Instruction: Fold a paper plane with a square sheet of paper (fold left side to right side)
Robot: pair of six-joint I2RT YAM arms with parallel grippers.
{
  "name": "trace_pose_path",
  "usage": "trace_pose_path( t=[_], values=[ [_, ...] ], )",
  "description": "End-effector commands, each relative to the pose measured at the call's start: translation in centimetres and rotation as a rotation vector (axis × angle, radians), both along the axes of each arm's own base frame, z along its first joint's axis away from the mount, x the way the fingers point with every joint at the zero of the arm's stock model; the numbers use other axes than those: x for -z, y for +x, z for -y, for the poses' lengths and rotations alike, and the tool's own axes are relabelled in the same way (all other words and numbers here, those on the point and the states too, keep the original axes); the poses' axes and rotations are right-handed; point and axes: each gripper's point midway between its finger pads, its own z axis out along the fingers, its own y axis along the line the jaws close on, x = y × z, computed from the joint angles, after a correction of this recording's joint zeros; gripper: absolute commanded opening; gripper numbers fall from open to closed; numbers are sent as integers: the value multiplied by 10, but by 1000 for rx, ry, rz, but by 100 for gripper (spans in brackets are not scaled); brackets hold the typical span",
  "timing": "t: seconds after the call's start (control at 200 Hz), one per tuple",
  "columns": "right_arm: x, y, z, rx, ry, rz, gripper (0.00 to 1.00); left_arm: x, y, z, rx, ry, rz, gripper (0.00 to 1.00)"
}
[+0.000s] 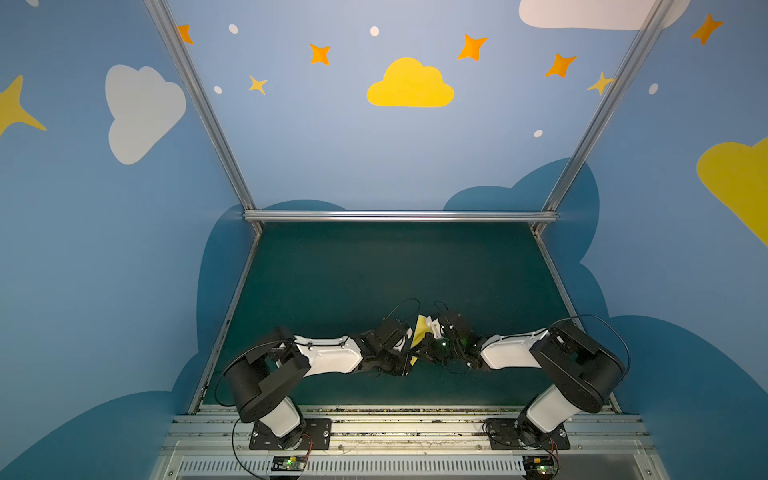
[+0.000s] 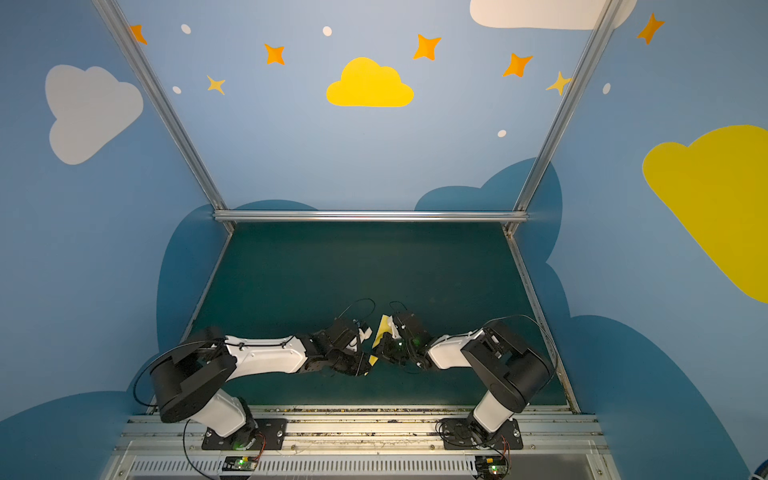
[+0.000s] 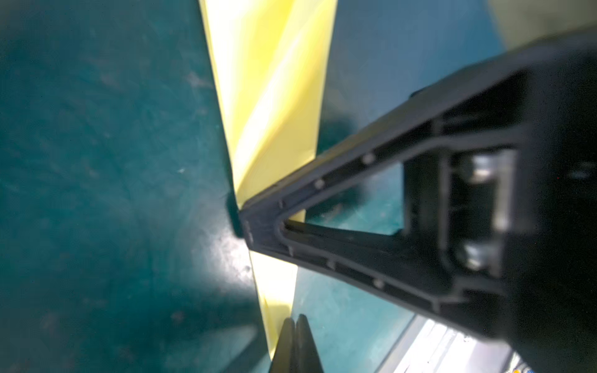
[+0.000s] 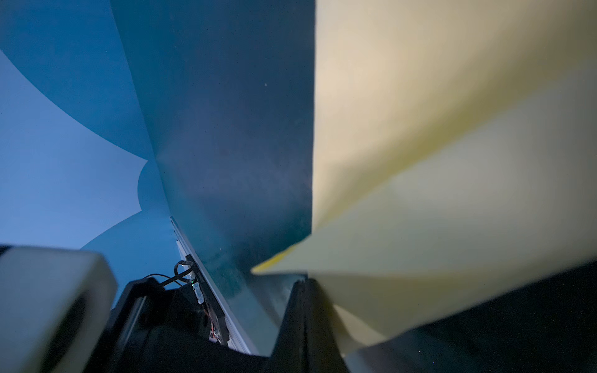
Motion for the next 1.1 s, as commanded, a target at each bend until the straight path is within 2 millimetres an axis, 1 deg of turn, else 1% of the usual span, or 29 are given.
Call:
trace_pose_path(
  t=[0.0, 0.235, 0.375, 0.471, 0.696, 0.841, 0.916, 1.096],
  values=[
    [45, -24, 37, 36, -178, -121, 0, -1, 11, 4, 3, -9, 35, 3],
    [48, -26, 37, 34, -175, -125, 0, 9, 18, 6, 1, -1, 15, 3],
    [46, -25, 36, 24, -164, -120, 0, 21, 11, 4, 5, 12, -19, 3],
    [41, -18, 38, 23, -131, -96, 0, 31, 6, -3, 1, 42, -44, 3],
    [33, 1, 58, 44, -119, -65, 0, 41, -1, -12, 0, 71, -69, 3],
    [31, 11, 65, 52, -124, -64, 0, 46, -3, -13, 3, 78, -81, 3],
    [30, 16, 68, 57, -126, -64, 0, 50, -4, -15, 0, 82, -87, 3],
    [37, 24, 86, 95, -156, -82, 0, 54, -7, -17, -3, 84, -99, 3]
  ],
)
